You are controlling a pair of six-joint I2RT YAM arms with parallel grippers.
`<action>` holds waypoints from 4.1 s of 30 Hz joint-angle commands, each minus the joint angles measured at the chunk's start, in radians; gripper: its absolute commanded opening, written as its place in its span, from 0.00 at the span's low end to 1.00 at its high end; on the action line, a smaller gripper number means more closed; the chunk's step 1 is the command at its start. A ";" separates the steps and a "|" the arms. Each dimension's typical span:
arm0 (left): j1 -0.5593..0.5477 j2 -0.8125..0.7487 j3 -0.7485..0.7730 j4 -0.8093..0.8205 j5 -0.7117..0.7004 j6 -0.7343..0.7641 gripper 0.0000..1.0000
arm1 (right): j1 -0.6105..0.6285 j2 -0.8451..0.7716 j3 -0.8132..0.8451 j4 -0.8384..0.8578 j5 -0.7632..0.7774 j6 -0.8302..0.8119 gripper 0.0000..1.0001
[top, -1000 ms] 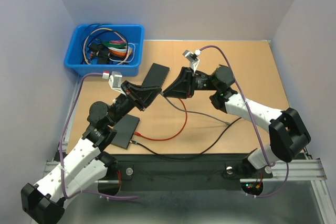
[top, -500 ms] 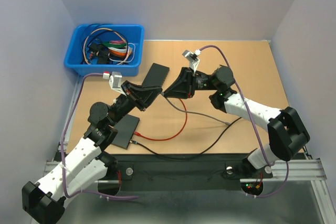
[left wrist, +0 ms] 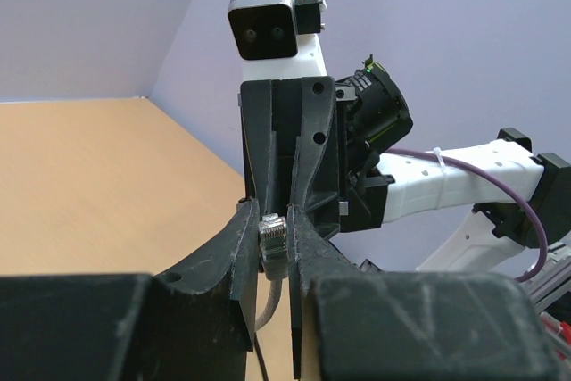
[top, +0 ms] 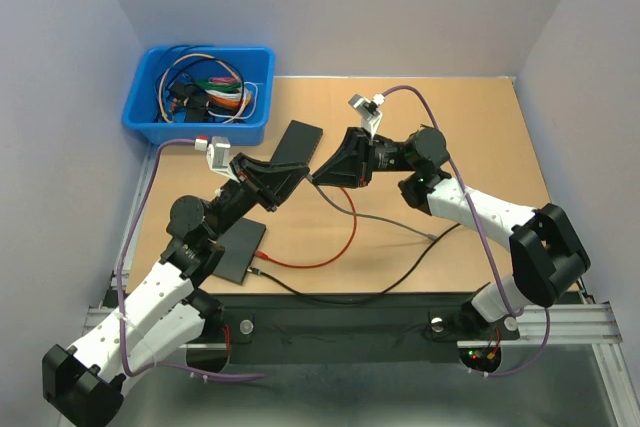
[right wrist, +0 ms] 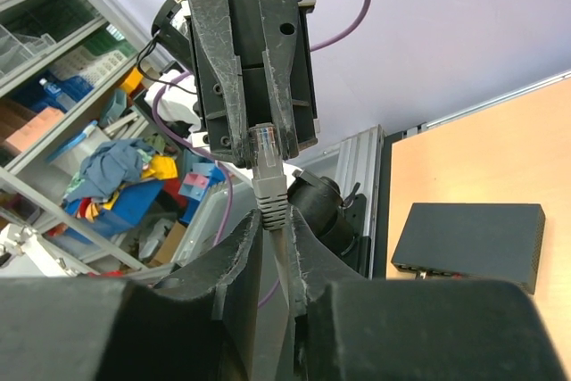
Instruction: Insert the plug into the switch port
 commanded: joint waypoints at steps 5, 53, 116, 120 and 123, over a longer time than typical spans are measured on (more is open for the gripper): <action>-0.013 -0.003 -0.017 0.130 0.021 -0.011 0.00 | 0.011 0.029 -0.004 0.099 -0.043 0.045 0.26; 0.203 0.884 0.431 -0.408 -0.330 0.197 0.70 | -0.245 0.052 -0.016 -0.941 0.725 -0.665 0.00; 0.205 1.137 0.612 -0.644 -0.387 0.292 0.65 | 0.120 0.216 0.108 -1.131 1.007 -0.731 0.00; 0.208 1.097 0.514 -0.586 -0.370 0.283 0.64 | 0.155 0.305 0.180 -1.179 1.050 -0.762 0.01; 0.208 1.065 0.453 -0.546 -0.370 0.274 0.64 | 0.177 0.363 0.224 -1.211 1.082 -0.777 0.01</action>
